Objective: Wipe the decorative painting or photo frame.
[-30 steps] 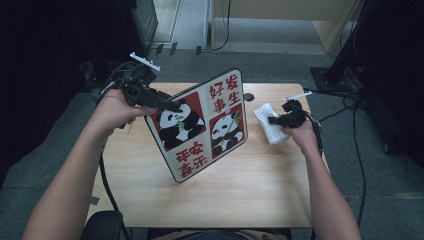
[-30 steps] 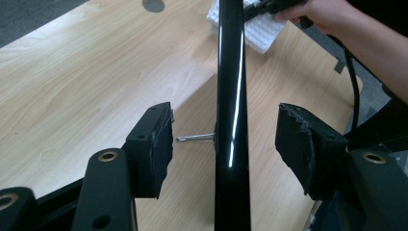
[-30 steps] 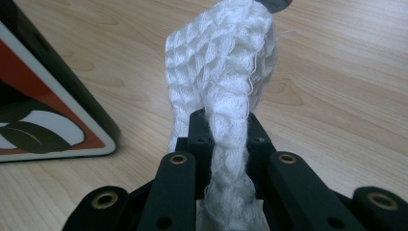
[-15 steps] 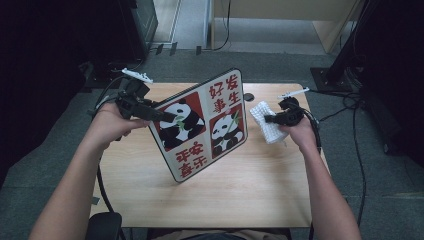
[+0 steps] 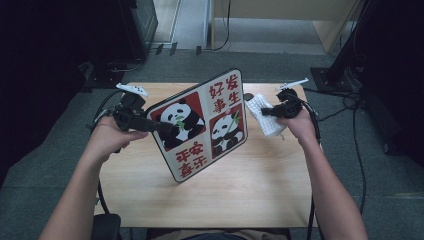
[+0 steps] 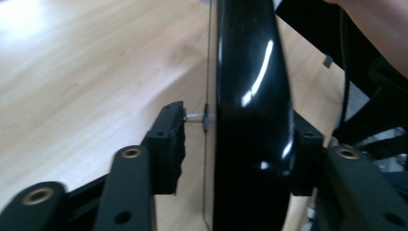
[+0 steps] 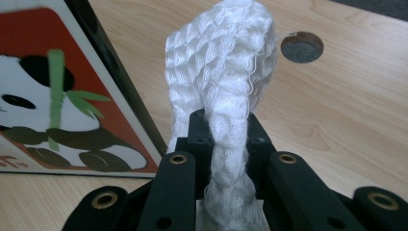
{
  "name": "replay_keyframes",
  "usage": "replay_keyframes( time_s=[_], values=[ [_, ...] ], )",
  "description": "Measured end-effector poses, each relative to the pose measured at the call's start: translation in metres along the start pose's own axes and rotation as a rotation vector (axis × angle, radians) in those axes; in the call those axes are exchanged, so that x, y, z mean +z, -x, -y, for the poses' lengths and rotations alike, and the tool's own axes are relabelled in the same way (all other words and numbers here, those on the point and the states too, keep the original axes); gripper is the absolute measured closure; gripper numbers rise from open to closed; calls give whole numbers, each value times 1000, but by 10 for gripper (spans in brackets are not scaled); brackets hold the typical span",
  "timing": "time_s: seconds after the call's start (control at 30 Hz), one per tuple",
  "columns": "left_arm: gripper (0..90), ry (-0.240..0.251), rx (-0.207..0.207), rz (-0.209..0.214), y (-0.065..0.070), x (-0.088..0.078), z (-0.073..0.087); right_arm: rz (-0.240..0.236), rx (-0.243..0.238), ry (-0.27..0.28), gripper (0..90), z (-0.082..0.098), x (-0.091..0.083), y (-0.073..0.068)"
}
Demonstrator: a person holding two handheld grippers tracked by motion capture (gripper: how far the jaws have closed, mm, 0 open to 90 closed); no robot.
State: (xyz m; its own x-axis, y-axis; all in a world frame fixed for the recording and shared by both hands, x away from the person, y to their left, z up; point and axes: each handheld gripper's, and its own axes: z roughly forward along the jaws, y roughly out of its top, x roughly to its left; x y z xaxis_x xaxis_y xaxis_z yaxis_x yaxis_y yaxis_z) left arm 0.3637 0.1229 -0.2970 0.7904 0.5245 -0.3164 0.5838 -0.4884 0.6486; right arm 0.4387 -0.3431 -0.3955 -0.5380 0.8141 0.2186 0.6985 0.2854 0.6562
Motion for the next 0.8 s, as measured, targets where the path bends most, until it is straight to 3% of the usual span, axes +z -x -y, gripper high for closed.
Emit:
replay_keyframes(
  time_s=[0.1, 0.27, 0.4, 0.53, 0.8],
  values=[
    [536, 15, -14, -8, -1, 1, 6, -5, -5, -6, 796, -9, -4, -4],
    [559, 30, -3, -11, 0, 2, 14, -18, -7, 3, 795, -22, -12, -11],
    [582, 41, -7, 0, 0, 6, 20, -31, -28, 21, 795, -36, -21, -18],
    [659, 54, -19, 21, -2, 10, 23, -41, -13, 24, 794, -49, -29, -23],
    [680, 80, -13, 40, -2, 12, 24, -47, -32, 20, 794, -70, -42, -34]
  ],
)
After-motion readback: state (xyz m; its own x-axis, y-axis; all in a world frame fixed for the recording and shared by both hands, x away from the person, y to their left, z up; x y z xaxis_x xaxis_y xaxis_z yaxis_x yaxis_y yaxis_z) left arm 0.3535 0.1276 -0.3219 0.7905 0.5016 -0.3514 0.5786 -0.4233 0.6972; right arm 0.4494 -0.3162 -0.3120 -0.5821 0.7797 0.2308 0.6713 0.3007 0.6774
